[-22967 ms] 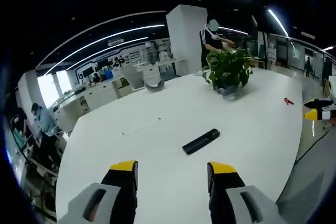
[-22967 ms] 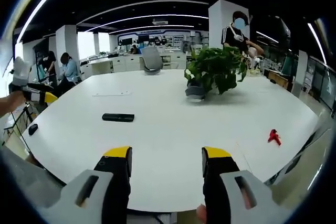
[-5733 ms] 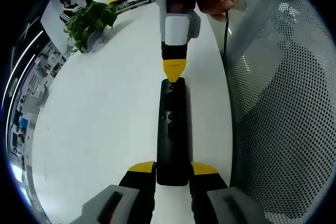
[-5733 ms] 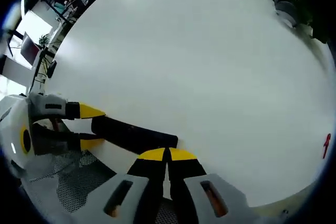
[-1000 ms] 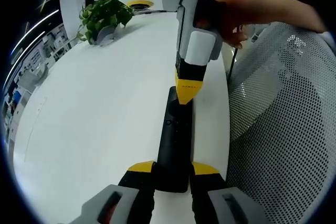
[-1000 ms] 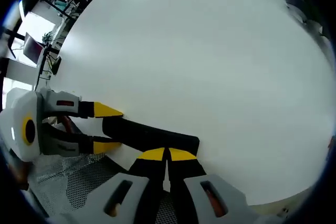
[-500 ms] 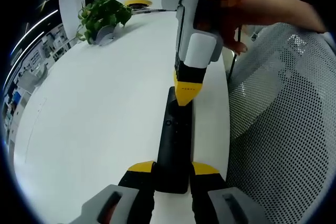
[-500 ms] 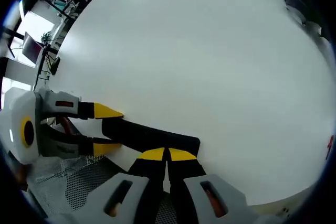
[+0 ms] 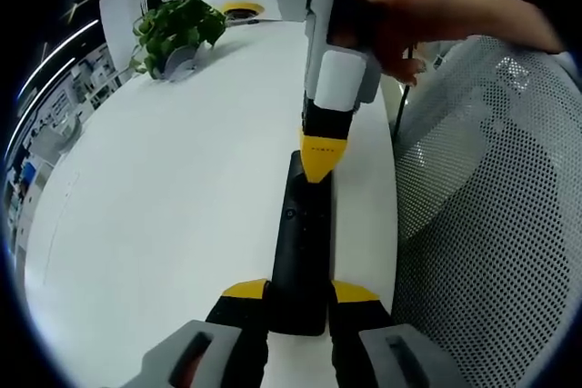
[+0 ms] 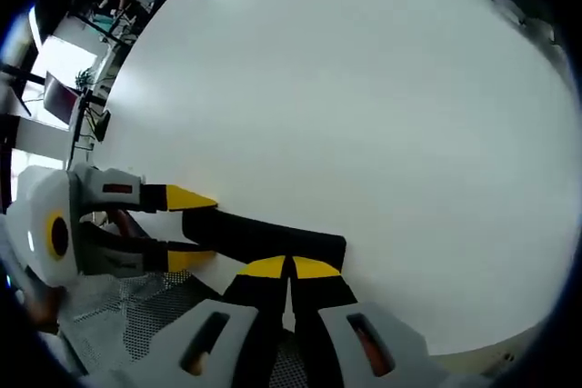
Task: Press the specified remote control buttons in sequence, fully releasing each button before pressing the next.
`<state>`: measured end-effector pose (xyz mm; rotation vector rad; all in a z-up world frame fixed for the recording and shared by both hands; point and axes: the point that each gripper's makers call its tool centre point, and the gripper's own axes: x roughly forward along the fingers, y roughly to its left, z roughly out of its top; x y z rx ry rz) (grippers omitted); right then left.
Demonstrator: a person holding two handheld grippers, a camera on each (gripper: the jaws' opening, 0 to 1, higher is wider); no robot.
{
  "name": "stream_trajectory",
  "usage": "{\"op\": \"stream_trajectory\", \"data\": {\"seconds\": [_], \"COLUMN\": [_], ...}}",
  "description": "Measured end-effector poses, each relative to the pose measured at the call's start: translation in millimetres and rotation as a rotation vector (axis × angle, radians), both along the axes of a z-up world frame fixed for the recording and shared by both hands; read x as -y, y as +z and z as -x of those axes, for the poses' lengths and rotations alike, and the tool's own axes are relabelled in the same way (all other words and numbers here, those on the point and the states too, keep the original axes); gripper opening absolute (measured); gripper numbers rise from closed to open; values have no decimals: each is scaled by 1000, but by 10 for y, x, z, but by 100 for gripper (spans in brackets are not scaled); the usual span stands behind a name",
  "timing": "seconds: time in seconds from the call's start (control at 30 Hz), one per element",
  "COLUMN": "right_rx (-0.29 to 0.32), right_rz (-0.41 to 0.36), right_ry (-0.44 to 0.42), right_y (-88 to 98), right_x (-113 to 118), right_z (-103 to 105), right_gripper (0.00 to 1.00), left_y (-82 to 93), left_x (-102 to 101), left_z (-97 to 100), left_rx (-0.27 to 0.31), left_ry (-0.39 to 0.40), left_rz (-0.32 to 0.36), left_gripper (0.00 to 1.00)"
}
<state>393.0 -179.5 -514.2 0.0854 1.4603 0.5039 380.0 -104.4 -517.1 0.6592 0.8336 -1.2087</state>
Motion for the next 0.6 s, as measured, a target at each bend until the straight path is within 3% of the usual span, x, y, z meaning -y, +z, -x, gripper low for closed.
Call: {"op": "stream_trajectory", "data": {"seconds": [0.27,0.6], "right_rx": [-10,33], "right_rz": [-1,-36], "right_ry": [-2,-33], "right_y": [17,67], "right_x": [7,-30], "right_z": [12,-65], "right_gripper": [0,0], "left_y": [3,7], "left_x": [4,19], "left_z": [7,22], "left_rx": [3,2], "left_ry": [-7,-17], "left_rz": [9,13], "left_gripper": [24,24]}}
